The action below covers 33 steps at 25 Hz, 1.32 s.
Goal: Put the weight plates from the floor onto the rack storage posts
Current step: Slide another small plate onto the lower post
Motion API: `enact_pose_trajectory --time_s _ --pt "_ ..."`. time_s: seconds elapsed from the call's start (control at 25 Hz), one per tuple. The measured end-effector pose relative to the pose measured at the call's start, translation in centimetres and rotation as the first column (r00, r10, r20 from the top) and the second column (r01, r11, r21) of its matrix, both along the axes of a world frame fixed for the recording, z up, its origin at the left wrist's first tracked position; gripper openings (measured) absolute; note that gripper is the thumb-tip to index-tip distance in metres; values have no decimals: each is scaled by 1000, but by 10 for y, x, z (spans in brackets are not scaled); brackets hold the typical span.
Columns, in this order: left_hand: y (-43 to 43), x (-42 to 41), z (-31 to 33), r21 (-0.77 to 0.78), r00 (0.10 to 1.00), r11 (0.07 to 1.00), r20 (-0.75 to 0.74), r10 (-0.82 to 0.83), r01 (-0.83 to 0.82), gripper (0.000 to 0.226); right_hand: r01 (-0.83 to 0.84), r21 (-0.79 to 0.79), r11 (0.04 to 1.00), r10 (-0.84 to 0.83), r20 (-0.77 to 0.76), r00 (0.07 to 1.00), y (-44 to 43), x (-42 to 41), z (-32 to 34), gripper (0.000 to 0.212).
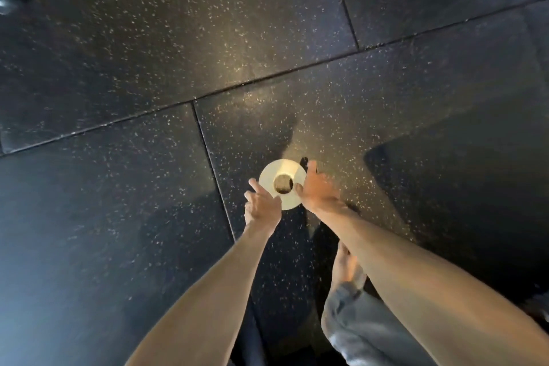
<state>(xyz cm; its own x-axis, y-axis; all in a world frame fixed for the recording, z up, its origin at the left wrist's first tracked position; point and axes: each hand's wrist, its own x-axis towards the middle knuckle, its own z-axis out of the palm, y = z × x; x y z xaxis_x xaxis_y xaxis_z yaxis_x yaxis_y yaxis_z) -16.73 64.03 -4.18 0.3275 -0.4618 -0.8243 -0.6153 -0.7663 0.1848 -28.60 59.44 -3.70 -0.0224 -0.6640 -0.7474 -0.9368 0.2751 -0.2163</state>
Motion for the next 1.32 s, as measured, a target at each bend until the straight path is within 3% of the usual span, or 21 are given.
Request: enact_pose_trajectory --time_s 0.16,0.28,0.52,0.68,0.84,1.0,1.16,1.32 --pt "1 -8 -44 -108 998 994 69 2 5 84 -50 -57 997 48 -43 998 5 8 -42 67" --pt "-2 -7 -54 -196 994 981 108 11 11 79 -45 -95 994 46 10 999 2 11 -52 56" --pt "2 15 3 -160 994 987 105 16 1 64 -245 -160 956 242 -39 970 8 18 3 49" --pt "10 58 122 -132 976 987 208 -68 97 57 -265 -167 950 264 -26 964 16 51 112 47" --pt "33 109 280 -170 968 984 250 -10 55 53 -195 -233 953 233 146 962 32 100 256 51" --pt "94 161 432 -172 946 979 284 159 -112 51 -246 -151 958 277 238 931 73 161 399 56" --pt "174 192 543 -120 903 954 307 300 -276 55 -293 9 956 269 365 891 117 202 505 57" --pt "249 210 623 -121 828 891 334 451 -437 59 -428 128 895 329 459 825 170 234 578 57"
